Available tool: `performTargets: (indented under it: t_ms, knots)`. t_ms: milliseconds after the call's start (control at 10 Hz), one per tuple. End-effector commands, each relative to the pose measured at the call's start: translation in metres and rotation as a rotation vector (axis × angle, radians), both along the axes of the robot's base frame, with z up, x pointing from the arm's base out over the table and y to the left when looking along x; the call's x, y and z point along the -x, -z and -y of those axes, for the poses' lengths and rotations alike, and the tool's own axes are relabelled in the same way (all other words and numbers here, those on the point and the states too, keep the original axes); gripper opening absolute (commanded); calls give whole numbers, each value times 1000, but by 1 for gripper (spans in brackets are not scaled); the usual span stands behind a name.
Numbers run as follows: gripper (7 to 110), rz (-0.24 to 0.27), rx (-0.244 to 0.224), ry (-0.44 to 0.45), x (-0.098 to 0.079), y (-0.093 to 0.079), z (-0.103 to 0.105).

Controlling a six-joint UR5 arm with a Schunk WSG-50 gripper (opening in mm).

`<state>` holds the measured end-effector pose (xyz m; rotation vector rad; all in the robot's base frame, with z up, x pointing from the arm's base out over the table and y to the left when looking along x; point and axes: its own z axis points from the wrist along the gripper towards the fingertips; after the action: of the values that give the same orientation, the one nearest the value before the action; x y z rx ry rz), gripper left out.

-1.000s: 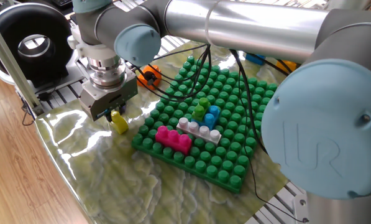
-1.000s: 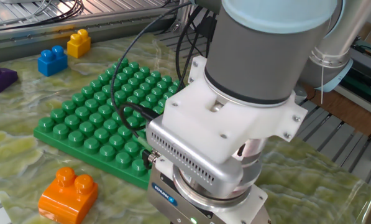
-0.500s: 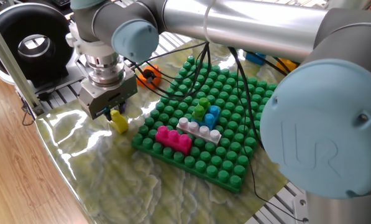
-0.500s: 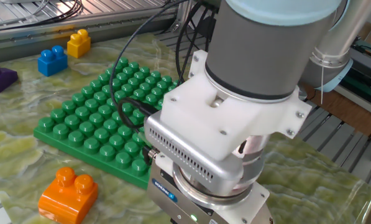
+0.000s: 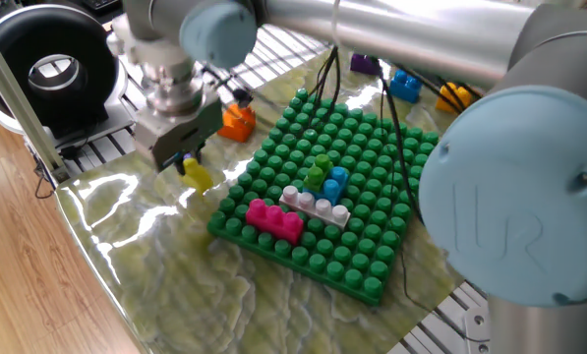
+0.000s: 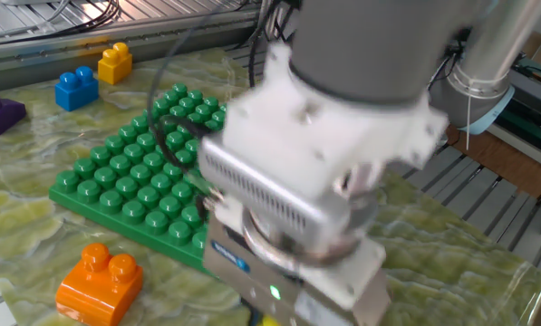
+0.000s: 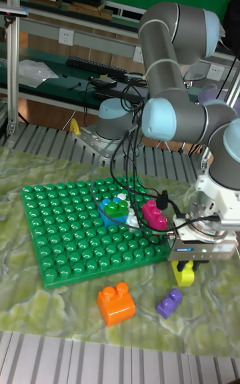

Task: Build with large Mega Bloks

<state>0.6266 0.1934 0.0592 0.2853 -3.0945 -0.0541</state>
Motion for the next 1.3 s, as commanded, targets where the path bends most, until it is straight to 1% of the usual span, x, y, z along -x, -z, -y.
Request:
performTargets:
  t_ms: [0,100,200,300,500,600,700,800,900,1000,1100,1200]
  knots:
    - [7,-22,-7,-121,10,-33,29]
    - [7,-18,-20,-151,14,-38,33]
    - [7,-20,-24,-209,19,-43,42]
    - [7,-21,-12,-261,21,-47,54]
    - [7,-18,-16,-394,25,-53,76]
    - [7,-23,-17,-481,31,-53,88]
    - [7,-41,-46,-604,40,-50,94]
    - [7,-36,-82,-663,45,-46,99]
    - [7,-44,-100,-728,52,-43,106]
    - [7,-68,-108,-812,58,-44,109]
    - [7,-72,-107,-879,60,-44,111]
    - [7,-70,-108,-884,59,-44,111]
